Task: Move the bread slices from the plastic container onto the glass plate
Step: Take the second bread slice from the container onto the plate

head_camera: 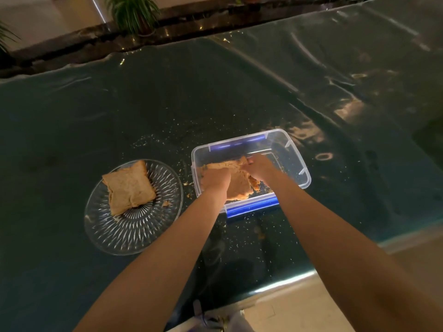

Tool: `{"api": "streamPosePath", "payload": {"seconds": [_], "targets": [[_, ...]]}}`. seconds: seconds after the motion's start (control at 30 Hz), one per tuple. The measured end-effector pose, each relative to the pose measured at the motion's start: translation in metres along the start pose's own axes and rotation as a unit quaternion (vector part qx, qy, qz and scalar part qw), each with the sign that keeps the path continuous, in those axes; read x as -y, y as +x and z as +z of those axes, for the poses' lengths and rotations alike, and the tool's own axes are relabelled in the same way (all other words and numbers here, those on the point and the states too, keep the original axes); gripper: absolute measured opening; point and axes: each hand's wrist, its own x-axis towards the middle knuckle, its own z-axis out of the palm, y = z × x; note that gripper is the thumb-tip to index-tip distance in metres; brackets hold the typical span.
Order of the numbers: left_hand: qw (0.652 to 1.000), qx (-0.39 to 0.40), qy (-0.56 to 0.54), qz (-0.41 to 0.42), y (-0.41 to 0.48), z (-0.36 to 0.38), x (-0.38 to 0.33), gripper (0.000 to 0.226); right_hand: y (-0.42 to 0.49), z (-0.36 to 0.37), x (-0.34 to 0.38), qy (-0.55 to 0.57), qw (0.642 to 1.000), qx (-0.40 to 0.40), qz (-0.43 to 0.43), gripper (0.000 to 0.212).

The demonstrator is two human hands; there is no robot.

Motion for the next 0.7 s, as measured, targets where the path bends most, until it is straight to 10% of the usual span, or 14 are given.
{"api": "streamPosePath", "payload": {"seconds": [0.7], "targets": [[0.996, 0.012, -0.002, 0.086, -0.014, -0.006, -0.014, 0.033, -0.006, -0.034, 0.000, 0.074, 0.995, -0.050, -0.051, 0.028]]}}
